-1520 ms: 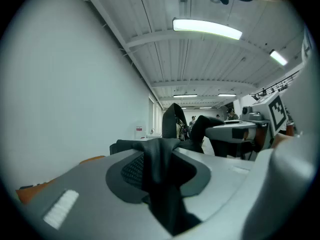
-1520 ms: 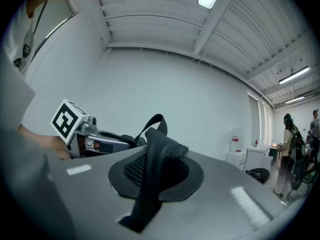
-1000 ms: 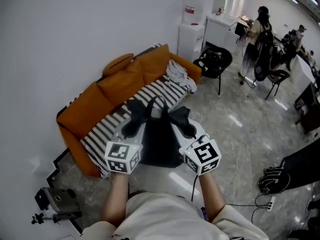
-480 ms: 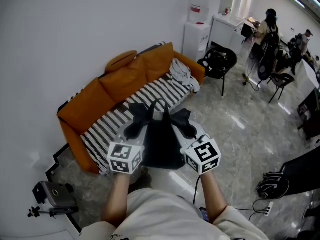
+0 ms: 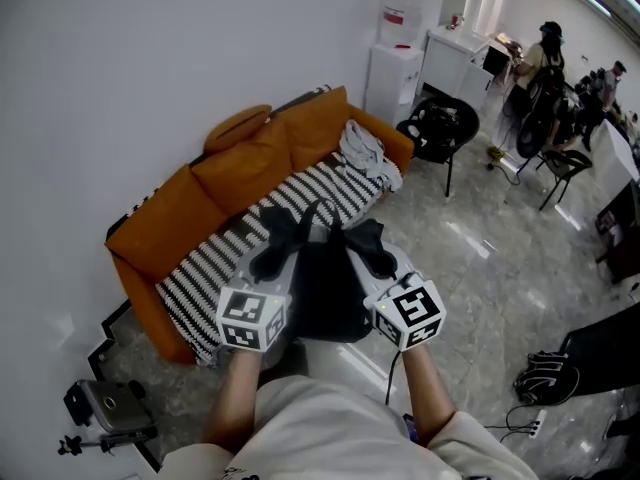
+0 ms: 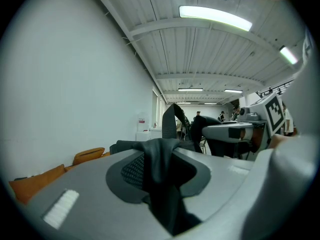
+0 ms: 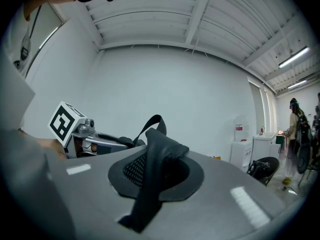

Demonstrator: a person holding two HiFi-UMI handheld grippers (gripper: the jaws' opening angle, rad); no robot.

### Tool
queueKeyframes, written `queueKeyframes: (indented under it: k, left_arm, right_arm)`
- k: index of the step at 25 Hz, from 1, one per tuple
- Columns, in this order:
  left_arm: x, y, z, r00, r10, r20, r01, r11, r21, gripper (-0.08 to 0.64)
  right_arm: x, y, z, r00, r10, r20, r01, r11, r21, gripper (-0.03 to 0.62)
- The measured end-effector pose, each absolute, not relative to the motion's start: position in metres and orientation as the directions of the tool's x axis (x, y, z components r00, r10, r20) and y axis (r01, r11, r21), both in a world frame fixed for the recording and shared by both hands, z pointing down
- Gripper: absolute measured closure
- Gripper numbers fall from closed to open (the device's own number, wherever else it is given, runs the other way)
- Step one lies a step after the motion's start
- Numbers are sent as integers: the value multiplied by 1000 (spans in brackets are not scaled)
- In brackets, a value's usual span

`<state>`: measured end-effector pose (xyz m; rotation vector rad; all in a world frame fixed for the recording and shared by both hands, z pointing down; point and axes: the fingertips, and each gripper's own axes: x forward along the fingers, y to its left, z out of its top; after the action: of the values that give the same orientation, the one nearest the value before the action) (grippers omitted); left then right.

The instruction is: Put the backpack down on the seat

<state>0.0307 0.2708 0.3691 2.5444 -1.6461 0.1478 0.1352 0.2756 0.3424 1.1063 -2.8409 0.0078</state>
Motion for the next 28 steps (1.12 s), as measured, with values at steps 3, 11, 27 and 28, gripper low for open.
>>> queueKeyframes:
  k: [3, 11, 27, 28]
  left_arm:
    - [21, 235, 373, 416, -899, 141, -909, -414, 41, 465]
    - [-8, 138, 374, 431, -887, 165, -902, -429, 49, 465]
    - [-71, -10, 393, 455, -861, 227, -890, -449, 78, 463]
    - [-75, -18, 396, 457, -859, 230, -889, -451, 81, 465]
  right_arm:
    - [125, 241, 345, -733, -675, 85, -676, 736, 26, 560]
    - [94, 142, 345, -704, -699, 122, -703, 711, 15, 561]
    - [29, -10, 365, -677, -704, 216, -726, 687, -35, 557]
    - [24, -18, 367, -675, -705, 219, -728, 685, -37, 557]
